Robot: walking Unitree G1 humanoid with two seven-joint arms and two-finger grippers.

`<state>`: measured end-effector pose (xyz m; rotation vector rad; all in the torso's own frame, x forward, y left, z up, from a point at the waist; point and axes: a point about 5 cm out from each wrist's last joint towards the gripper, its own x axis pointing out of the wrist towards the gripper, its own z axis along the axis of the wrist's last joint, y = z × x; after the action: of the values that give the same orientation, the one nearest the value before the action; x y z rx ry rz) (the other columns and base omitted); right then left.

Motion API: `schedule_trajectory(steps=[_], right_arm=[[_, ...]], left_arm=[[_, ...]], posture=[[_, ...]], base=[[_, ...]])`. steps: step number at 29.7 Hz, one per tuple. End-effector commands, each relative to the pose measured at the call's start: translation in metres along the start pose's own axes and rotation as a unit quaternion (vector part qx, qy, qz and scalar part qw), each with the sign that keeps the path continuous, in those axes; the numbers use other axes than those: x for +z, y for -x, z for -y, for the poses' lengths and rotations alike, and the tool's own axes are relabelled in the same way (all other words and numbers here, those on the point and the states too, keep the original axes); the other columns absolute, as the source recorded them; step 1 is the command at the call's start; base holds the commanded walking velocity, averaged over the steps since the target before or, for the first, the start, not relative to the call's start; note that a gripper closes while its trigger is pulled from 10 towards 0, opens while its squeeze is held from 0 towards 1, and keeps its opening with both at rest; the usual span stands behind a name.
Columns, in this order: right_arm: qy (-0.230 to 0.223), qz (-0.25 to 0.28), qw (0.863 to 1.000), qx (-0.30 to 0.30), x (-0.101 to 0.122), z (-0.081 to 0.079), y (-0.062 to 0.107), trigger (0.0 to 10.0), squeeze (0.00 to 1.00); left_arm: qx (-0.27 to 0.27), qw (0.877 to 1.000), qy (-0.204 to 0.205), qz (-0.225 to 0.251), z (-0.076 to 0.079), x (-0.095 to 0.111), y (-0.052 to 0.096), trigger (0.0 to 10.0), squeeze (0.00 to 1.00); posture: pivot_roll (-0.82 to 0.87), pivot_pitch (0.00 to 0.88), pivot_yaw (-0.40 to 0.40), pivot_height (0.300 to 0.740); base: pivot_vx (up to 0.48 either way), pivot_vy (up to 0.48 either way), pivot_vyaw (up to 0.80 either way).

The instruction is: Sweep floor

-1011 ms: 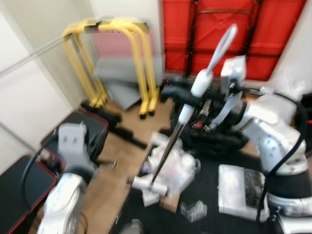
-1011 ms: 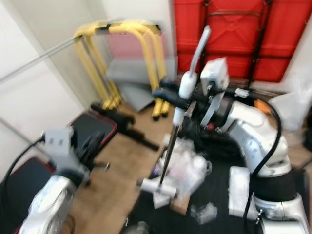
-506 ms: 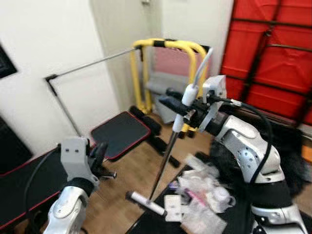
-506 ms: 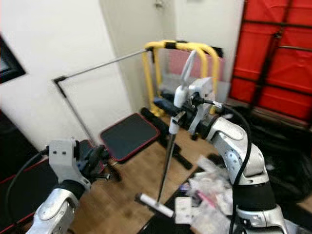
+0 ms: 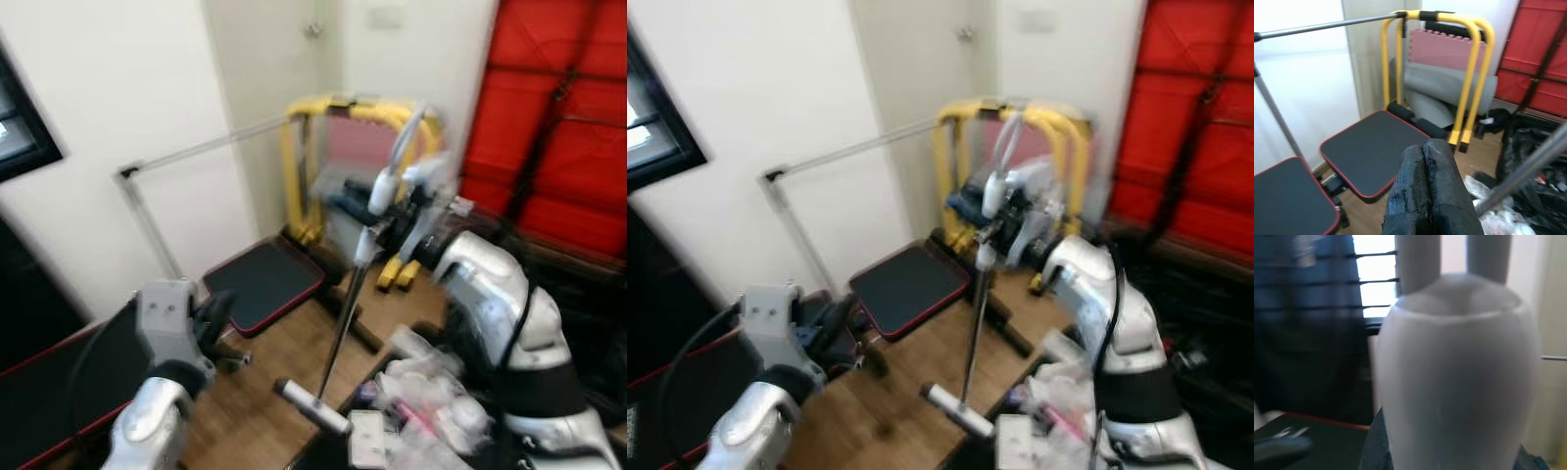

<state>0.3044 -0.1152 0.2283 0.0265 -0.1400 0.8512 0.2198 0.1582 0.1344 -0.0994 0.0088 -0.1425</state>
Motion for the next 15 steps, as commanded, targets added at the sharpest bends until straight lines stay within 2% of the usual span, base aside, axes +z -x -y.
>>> schedule_trajectory(steps=[1, 7, 10, 12, 15], right_arm=[[-0.006, 0.009, 1.000, 0.024, 0.004, -0.008, -0.005, 10.0, 0.00], [-0.004, -0.027, 0.999, 0.036, -0.007, -0.015, -0.006, 10.0, 0.00], [-0.013, -0.041, 0.997, 0.063, -0.013, -0.025, -0.006, 10.0, 0.00], [-0.017, -0.050, 0.995, 0.090, -0.017, -0.035, -0.006, 10.0, 0.00], [-0.018, -0.054, 0.993, 0.099, -0.018, -0.038, -0.005, 10.0, 0.00]], left_arm=[[0.005, 1.000, -0.002, 0.004, -0.005, 0.001, -0.001, 10.0, 0.00], [0.001, 1.000, -0.002, 0.004, -0.002, 0.000, -0.002, 10.0, 0.00], [-0.003, 1.000, -0.001, 0.003, 0.001, -0.001, -0.001, 10.0, 0.00], [-0.006, 1.000, 0.001, 0.003, 0.004, -0.002, -0.001, 10.0, 0.00], [-0.007, 1.000, 0.001, 0.002, 0.004, -0.002, -0.001, 10.0, 0.00]], posture=[[0.01, 0.028, 0.041, 0.740], [0.00, 0.031, 0.033, 0.740], [0.00, 0.035, 0.025, 0.740], [0.00, 0.037, 0.024, 0.740], [0.00, 0.037, 0.024, 0.740]], base=[[0.341, 0.000, 0.80], [0.338, 0.000, 0.07], [0.336, 0.000, 0.00], [0.337, 0.000, 0.80], [0.337, 0.000, 0.80]])
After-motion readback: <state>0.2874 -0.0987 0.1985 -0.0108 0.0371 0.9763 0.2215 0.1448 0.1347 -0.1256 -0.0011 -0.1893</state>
